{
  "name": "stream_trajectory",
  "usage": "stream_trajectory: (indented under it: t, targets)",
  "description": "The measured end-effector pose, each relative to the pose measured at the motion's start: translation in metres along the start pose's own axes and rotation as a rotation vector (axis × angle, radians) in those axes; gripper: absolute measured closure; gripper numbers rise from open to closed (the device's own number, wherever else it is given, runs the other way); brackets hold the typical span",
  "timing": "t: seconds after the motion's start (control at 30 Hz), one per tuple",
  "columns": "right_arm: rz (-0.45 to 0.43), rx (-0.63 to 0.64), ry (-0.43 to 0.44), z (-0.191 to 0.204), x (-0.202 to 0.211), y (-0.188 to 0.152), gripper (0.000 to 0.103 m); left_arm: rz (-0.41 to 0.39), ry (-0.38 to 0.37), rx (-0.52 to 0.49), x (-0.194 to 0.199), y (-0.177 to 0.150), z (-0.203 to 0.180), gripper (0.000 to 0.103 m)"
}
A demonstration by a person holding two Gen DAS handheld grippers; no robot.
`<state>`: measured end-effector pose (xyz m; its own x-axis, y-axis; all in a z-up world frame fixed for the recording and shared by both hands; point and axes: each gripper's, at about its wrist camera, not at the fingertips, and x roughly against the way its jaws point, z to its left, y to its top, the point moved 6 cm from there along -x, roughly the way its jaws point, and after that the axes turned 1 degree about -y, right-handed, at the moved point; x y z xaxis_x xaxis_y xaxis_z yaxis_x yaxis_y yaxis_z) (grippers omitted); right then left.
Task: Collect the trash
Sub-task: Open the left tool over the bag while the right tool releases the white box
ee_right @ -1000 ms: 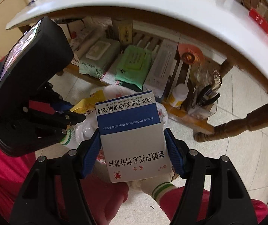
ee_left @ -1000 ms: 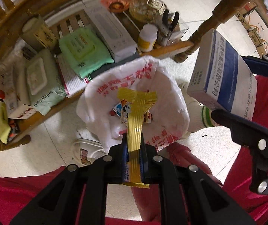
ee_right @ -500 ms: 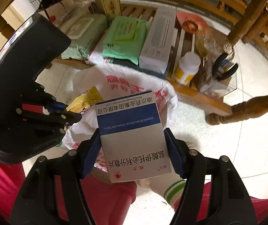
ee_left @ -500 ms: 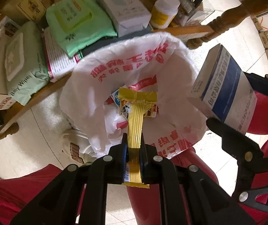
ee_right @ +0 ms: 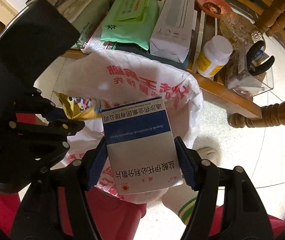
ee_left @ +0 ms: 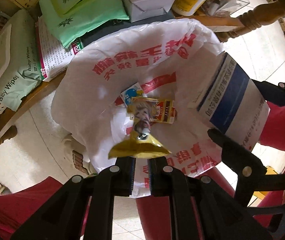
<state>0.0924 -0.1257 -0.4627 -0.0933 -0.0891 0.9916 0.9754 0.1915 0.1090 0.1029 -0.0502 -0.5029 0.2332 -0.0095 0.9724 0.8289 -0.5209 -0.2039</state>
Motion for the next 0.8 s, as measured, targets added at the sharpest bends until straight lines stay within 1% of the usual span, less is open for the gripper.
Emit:
stream_trajectory:
  t: [0.07,0.1,0.13,0.17,0.23,0.33,0.37,0.53,0.67,0.7,0.73,0.77,0.8]
  targets:
    - [0.015,-0.019,0.025,-0.002,-0.004,0.000,0.037,0.008,-0.001,0.015,-0.002,0.001,0.002,0.091]
    - [0.022,-0.029,0.038,-0.003,-0.007,0.000,0.035,0.010,0.001,0.017,-0.002,0.001,0.003,0.090]
    - [0.031,-0.039,0.037,-0.004,-0.008,0.000,0.031,0.018,0.006,0.022,-0.003,0.001,0.004,0.087]
    - [0.036,-0.041,0.026,-0.006,-0.010,-0.001,0.031,0.026,0.011,0.023,-0.005,0.000,0.005,0.085]
    - [0.039,-0.036,0.017,-0.006,-0.011,-0.001,0.031,0.031,0.030,0.028,-0.006,0.000,0.007,0.073]
    - [0.044,-0.040,0.020,-0.007,-0.012,-0.002,0.030,0.036,0.048,0.034,-0.007,0.000,0.010,0.065]
    - [0.044,-0.041,0.021,-0.007,-0.012,-0.002,0.030,0.034,0.054,0.035,-0.006,0.000,0.011,0.064]
    - [0.037,-0.034,0.018,-0.007,-0.010,-0.001,0.030,0.023,0.076,0.034,-0.003,-0.001,0.011,0.062]
    - [0.032,-0.019,0.010,-0.004,-0.006,-0.002,0.030,0.017,0.107,0.035,0.002,-0.004,0.010,0.052]
    - [0.029,-0.016,0.008,-0.003,-0.005,-0.002,0.030,0.014,0.108,0.035,0.004,-0.006,0.010,0.052]
    - [0.024,-0.008,0.006,-0.001,-0.001,-0.003,0.030,0.012,0.107,0.036,0.007,-0.009,0.010,0.049]
    - [0.019,-0.002,0.003,0.000,0.003,-0.004,0.030,0.010,0.110,0.038,0.010,-0.013,0.011,0.041]
    - [0.015,0.004,0.001,0.001,0.006,-0.005,0.030,0.005,0.121,0.043,0.014,-0.016,0.011,0.036]
